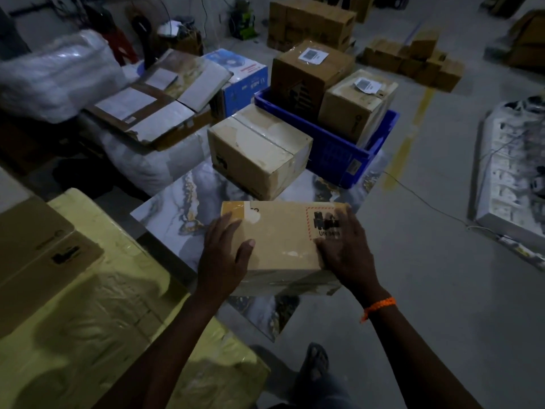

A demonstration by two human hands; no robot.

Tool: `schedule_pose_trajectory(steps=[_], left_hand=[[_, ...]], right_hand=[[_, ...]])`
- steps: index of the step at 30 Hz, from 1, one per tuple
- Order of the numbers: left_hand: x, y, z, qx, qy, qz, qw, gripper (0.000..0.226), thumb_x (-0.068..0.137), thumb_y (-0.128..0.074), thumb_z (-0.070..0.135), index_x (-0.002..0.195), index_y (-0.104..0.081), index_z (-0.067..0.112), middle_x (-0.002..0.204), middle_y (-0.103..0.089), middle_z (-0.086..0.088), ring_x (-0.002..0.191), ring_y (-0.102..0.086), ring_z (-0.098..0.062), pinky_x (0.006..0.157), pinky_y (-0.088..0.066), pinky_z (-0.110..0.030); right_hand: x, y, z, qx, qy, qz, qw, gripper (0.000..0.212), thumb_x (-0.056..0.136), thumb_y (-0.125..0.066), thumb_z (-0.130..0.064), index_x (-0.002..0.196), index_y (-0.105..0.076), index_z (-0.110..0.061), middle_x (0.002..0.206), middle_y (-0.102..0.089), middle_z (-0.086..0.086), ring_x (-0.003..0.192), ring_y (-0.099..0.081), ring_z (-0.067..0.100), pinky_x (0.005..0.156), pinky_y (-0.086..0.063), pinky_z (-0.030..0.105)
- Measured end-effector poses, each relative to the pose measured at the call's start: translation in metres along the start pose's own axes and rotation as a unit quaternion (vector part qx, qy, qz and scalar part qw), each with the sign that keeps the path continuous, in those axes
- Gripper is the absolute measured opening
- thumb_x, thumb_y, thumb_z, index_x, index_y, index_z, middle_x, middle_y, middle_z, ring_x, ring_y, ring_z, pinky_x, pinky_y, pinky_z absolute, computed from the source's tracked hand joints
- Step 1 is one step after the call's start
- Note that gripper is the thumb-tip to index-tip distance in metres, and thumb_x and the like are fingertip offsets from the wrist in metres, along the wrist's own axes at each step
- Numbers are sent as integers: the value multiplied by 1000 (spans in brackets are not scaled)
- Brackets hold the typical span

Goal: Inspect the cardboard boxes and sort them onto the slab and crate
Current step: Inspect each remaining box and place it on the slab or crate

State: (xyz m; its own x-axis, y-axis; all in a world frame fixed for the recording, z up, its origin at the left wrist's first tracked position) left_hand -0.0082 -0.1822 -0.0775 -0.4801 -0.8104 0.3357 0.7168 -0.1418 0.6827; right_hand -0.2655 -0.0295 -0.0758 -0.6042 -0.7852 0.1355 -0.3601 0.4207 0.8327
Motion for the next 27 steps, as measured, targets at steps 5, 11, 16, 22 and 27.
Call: schedule_pose_trajectory(steps=[5,11,16,22,27], left_hand=[[-55,6,-52,-231,163,8,959,78,87,-72,52,146,-43,10,143,-50,-11,124,-54,-12,90,-51,-15],[-66,-5,-59,-135,191,-53,971,70,92,-57,63,108,-60,-5,91,-60,-19,95,-62,-41,75,-51,-46],[-44,43,-23,-73,133,73,986,32,91,-68,38,101,-71,8,91,-63,-7,83,-61,-19,67,-40,-14],[1,25,-46,-60,154,-22,986,68,88,-70,44,145,-51,12,135,-62,-15,121,-60,-33,95,-53,-44],[32,-9,-54,-36,152,-113,981,69,91,-73,29,150,-41,11,145,-52,-16,133,-49,-35,107,-43,-43]], right_hand=[[-66,-1,44,235,-182,6,955,55,97,-60,-58,141,-53,-26,132,-64,1,122,-62,25,85,-52,27],[-82,-12,20,315,-198,-11,928,42,96,-56,-54,134,-51,-37,123,-64,-7,100,-59,-9,78,-47,14],[-76,6,12,323,-179,35,929,52,93,-64,-57,136,-59,-28,124,-66,-13,111,-63,8,86,-52,26],[-67,-16,23,300,-183,33,936,42,92,-77,-39,128,-66,-21,121,-70,-1,106,-68,18,82,-59,34],[-61,-32,36,251,-175,3,952,50,90,-80,-36,134,-63,-20,126,-63,4,107,-65,21,87,-59,40]])
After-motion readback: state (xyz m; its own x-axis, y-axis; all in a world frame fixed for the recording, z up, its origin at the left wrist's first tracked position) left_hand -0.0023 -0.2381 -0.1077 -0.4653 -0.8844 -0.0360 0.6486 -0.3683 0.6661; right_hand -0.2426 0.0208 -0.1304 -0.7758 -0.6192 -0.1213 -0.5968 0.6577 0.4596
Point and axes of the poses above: each hand's wrist, its own x-axis towards the middle knuckle, its own y-axis out of the back of the hand, z = x × y, the point moved 7 cm from there along x, towards the middle knuckle
